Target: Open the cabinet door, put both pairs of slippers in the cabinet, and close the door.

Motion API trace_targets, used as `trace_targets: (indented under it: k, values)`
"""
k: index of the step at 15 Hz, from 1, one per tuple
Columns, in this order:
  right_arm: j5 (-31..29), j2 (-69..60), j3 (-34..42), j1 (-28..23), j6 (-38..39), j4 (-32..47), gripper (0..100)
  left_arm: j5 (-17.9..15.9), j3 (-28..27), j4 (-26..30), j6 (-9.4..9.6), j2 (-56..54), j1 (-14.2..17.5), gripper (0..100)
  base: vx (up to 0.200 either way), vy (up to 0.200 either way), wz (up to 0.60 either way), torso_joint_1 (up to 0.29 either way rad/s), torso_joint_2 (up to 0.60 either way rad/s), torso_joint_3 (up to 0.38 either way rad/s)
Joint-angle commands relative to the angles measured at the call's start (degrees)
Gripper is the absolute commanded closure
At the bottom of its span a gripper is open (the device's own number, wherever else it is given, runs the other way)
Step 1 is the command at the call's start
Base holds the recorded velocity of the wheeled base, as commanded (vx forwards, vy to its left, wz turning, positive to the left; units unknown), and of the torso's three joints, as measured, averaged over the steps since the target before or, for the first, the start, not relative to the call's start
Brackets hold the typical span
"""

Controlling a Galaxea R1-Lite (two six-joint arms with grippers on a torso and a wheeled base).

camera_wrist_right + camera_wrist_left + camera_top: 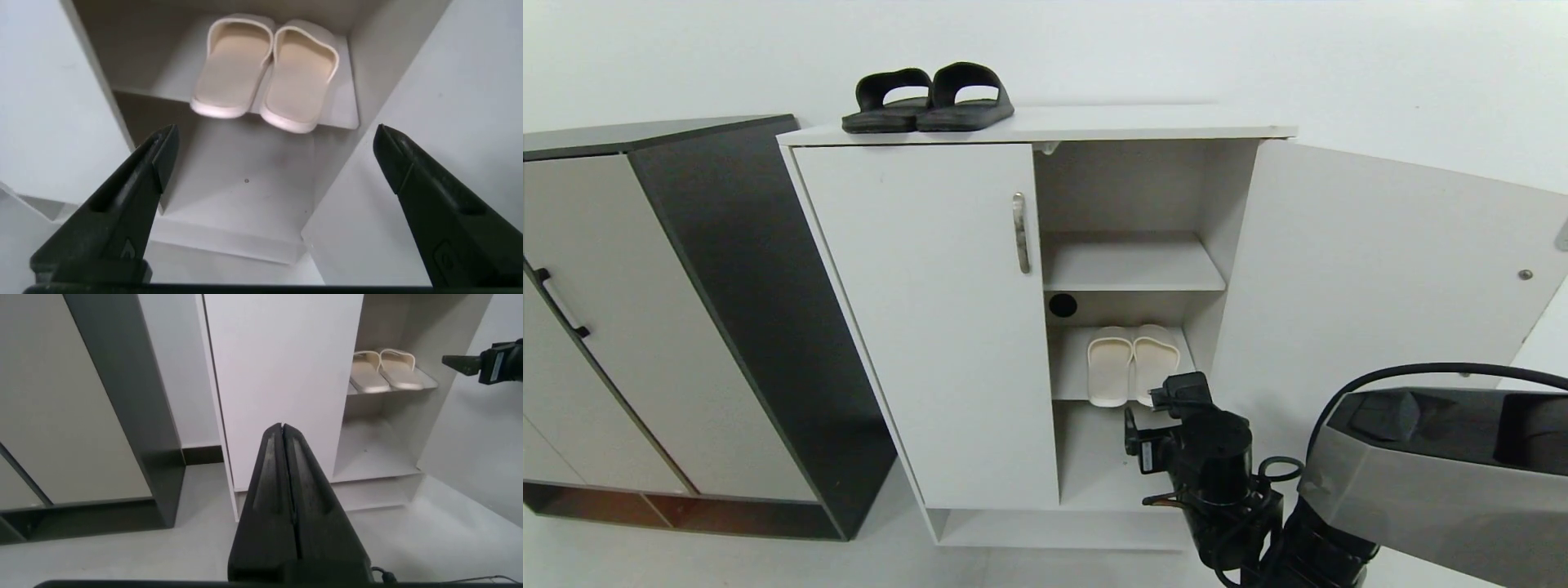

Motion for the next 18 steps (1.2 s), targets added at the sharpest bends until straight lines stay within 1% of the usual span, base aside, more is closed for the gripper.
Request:
trace_targets:
  k: [1,8,18]
  values:
    - [0.0,0.1,0.1,0.0,0.0,-0.4,0,0.0,0.0,0.0,-0.03,0.0,0.0,100,0.000,0.000,0.00,0.000,0.00,0.000]
    - [0.1,0.8,-0.2,0.0,0.0,-0.4,0,0.0,0.0,0.0,-0.03,0.0,0.0,100,0.000,0.000,0.00,0.000,0.00,0.000]
    - [0.2,1.2,-0.2,-0.1,0.0,-0.5,0,0.0,0.0,0.0,-0.12,0.0,0.0,100,0.000,0.200,0.00,0.002,0.00,0.004]
